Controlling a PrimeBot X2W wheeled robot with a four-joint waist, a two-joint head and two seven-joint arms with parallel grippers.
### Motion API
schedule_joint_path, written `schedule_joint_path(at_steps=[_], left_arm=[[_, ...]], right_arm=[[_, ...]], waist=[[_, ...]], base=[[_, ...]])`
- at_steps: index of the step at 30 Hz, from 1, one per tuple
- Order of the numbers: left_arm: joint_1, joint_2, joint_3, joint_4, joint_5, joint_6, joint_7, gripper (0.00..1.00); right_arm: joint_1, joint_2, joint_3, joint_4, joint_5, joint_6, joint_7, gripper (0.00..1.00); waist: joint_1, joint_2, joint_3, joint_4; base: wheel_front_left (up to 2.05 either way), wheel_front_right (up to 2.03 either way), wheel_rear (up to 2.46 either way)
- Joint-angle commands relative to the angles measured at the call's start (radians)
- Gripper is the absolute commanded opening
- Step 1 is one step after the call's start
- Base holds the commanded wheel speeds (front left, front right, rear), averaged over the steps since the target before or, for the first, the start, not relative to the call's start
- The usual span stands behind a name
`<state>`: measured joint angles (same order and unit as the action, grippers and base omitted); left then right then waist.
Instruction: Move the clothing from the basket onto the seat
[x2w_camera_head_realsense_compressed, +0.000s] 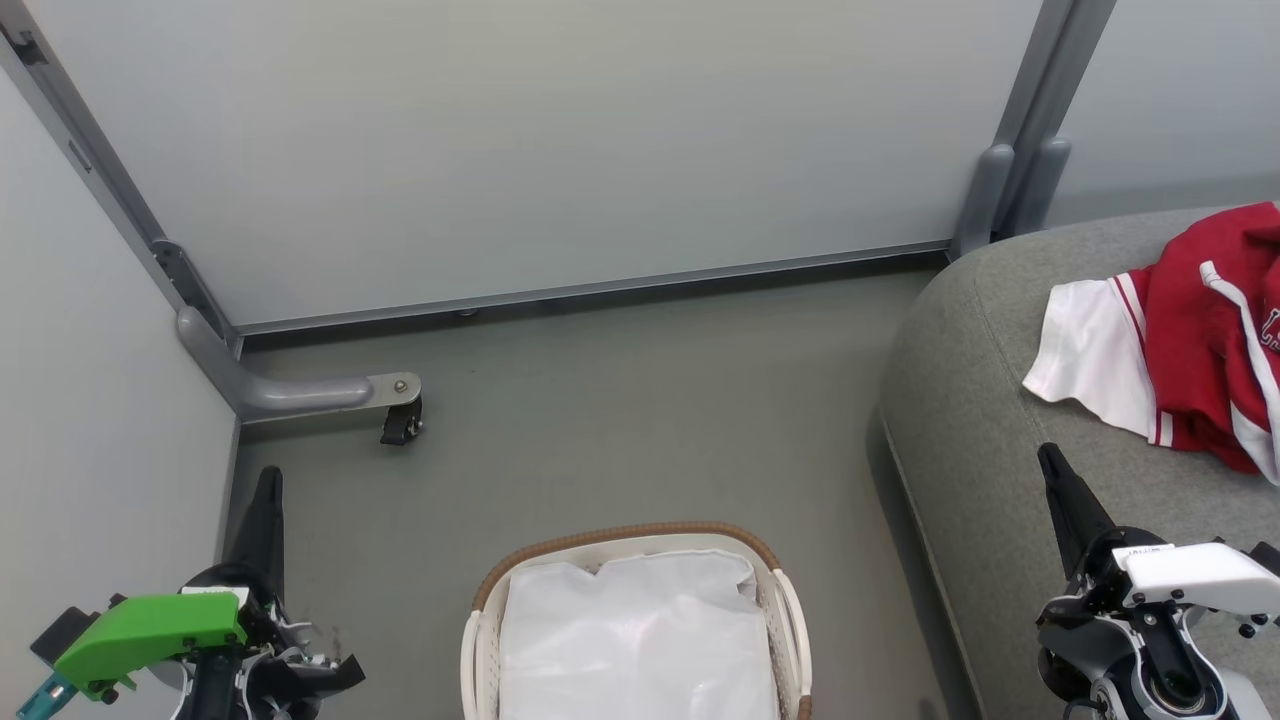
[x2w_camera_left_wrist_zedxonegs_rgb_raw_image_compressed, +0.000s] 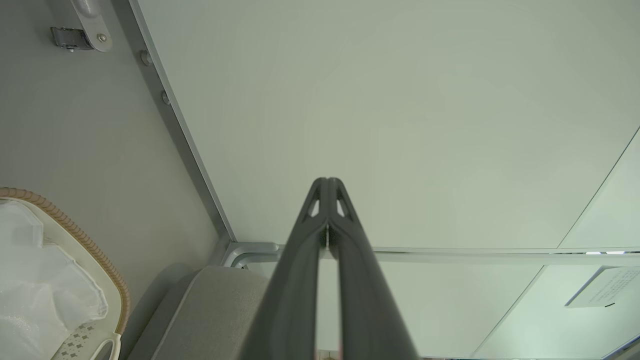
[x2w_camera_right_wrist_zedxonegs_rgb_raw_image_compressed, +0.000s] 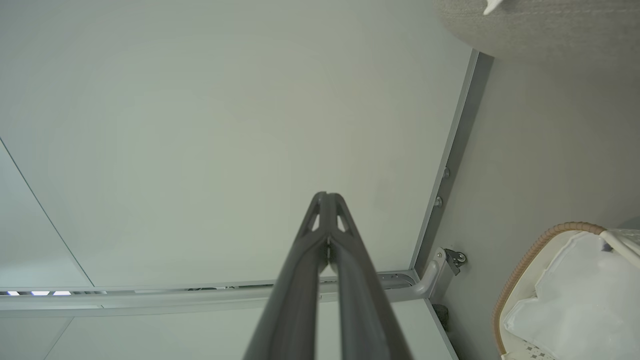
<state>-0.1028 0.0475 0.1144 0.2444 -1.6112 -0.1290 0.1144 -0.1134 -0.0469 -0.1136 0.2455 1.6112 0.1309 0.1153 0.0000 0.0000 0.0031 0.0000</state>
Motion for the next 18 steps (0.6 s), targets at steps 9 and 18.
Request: schedule_joint_path(at_steps=[9, 18], left_arm=[[-0.011, 0.005, 0.002, 0.000, -0.004, -0.004, 0.003, 0.00], [-0.011, 0.005, 0.002, -0.001, -0.004, -0.004, 0.003, 0.00]], right_arm=[[0.010, -0.006, -0.002, -0.003, 0.004, 0.000, 0.001, 0.00], [0.010, -0.006, -0.002, -0.003, 0.004, 0.000, 0.001, 0.00]], waist=[[0.0000, 0.0000, 0.000, 0.000], [0.0000, 0.0000, 0.000, 0.000]], base=[[0.00, 0.00, 0.00], [0.00, 0.00, 0.00]])
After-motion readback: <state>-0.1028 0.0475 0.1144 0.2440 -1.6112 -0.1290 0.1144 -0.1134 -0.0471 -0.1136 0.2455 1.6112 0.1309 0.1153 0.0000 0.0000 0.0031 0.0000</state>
